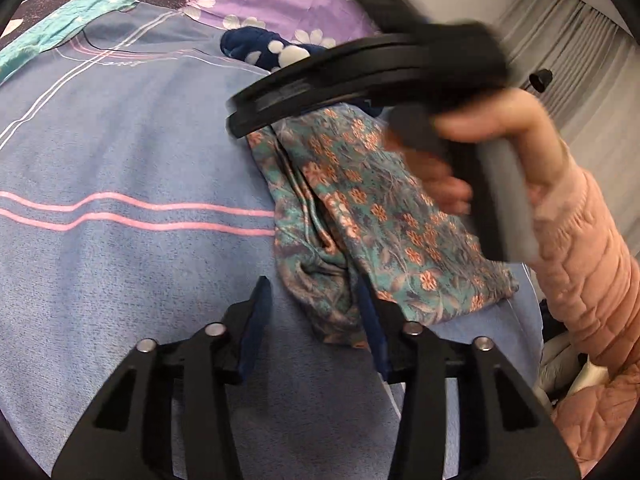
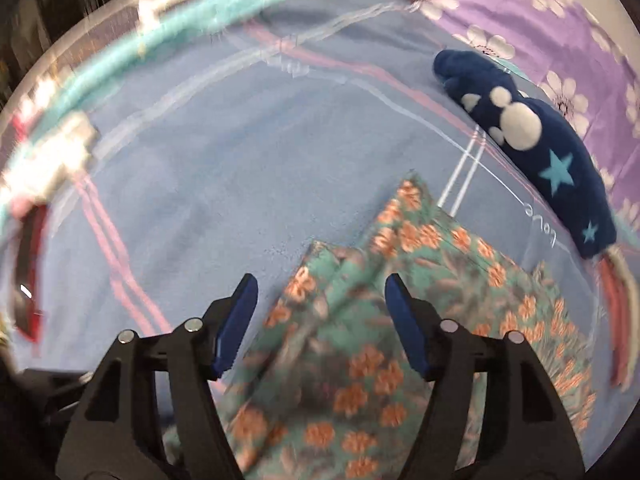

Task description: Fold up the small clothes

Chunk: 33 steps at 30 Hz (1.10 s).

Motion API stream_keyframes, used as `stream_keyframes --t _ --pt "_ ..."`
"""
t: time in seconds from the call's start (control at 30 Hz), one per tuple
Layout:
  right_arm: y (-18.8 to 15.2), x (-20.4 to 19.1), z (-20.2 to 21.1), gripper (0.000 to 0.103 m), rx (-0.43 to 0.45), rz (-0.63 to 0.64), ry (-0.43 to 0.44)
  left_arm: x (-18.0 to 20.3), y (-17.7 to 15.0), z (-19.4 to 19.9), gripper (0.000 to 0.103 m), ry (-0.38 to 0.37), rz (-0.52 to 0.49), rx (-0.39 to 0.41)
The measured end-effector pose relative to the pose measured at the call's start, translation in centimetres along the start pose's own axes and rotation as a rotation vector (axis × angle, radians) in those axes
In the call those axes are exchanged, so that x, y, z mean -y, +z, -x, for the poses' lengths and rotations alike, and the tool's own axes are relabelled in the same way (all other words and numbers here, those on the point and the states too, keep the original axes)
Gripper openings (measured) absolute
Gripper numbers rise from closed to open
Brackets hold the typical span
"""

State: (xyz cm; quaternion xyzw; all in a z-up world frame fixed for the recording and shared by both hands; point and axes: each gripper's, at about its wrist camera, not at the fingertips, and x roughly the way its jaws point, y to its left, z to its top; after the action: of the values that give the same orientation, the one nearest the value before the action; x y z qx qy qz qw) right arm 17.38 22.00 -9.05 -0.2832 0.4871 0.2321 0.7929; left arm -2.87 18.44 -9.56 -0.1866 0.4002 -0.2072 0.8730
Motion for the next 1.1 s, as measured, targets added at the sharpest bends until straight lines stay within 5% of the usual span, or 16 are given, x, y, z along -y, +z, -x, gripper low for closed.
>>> stream_keyframes --t 0.03,0.07,0.2,0.33,0.53,0.73,0.83,0.93,1.0,1.1 --pt "0.4 0.1 -0.6 0.006 -0.004 -0.026 -0.002 0.2 0.0 -0.1 0.020 -0.003 -0.015 -0.018" --pt "0.6 0.6 -0.6 0.005 0.011 -0.066 0.030 0.6 -0.2 -0.2 0.005 -0.001 -0.051 -0.046" --pt "1.4 2.2 -0.3 0.000 0.102 -0.140 0.183 1.5 -0.9 0.5 0.004 0.055 -0.169 -0.061" --pt "0.2 3.2 -1.4 0.001 0.100 -0.181 0.240 -0.2 -1.1 1.5 0.004 0.041 -0.112 -0.057" --pt "-4.5 6.2 5.5 0.040 0.273 -0.213 0.203 -1.9 -2.1 3.5 0.007 0.047 -0.039 0.011" --pt "-13.5 7.6 9.8 0.042 0.302 -0.217 0.191 0.5 -1.1 5.2 0.034 -0.036 -0.052 0.120" --pt "-18.3 6.3 10.0 0.047 0.269 -0.228 0.185 1.8 -0.5 2.8 0.056 0.030 -0.097 0.076" --pt "-21.8 3.3 9.7 0.059 0.231 -0.119 0.101 1.1 -0.4 -0.7 0.056 0.113 -0.094 -0.017" --pt "-23.4 2.1 9.0 0.065 0.200 -0.079 0.068 0.8 -0.4 -0.3 0.056 0.101 -0.087 0.000" --pt "-25.5 4.2 8.8 0.066 0.193 -0.182 0.118 0.0 -0.6 0.0 0.053 0.087 -0.050 0.014"
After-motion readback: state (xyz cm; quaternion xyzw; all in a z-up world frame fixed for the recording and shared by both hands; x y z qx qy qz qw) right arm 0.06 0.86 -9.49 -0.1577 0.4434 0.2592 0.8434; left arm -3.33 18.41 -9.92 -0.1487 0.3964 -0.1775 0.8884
